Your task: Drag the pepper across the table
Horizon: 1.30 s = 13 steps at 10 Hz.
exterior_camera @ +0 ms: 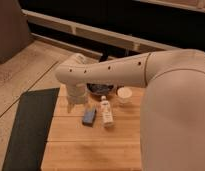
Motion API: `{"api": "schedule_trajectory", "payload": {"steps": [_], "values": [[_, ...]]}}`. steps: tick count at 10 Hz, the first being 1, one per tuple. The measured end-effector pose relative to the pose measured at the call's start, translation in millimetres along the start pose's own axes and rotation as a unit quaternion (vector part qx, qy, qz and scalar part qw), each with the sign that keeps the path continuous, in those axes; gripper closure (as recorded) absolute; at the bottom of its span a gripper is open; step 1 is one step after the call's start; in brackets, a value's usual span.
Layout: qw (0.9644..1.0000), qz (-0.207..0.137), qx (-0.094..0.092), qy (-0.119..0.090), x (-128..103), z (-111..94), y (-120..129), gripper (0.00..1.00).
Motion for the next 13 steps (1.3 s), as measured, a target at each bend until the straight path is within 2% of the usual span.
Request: {"api": "schedule_trajectory", "payload": {"steps": [1, 3, 4, 6, 8, 9, 10, 11, 12, 13], "values": [[0.9998, 0.009, 0.014, -0.007, -14.7, -0.7, -12.2, 0.35], [0.9983, 0.016, 0.044, -0.035, -56.8, -8.4, -38.0, 0.35], [0.9962, 0.001, 0.063, -0.061, -93.3, -16.8, -47.9, 0.35], [0.9928, -0.042, 0.069, -0.088, -134.6, -20.4, -42.1, 0.35], [0.9888, -0.094, 0.046, -0.106, -169.9, -14.8, -24.1, 0.35], [0.9873, -0.115, 0.025, -0.107, -180.2, -8.4, -14.8, 0.35], [0.9859, -0.131, 0.01, -0.104, -185.7, -2.2, -9.5, 0.35], [0.9829, -0.157, -0.009, -0.096, -191.6, 5.4, -2.0, 0.35], [0.9783, -0.186, -0.025, -0.087, -195.2, 11.9, 5.6, 0.35], [0.9764, -0.197, -0.03, -0.083, -196.0, 14.8, 8.0, 0.35]]}}
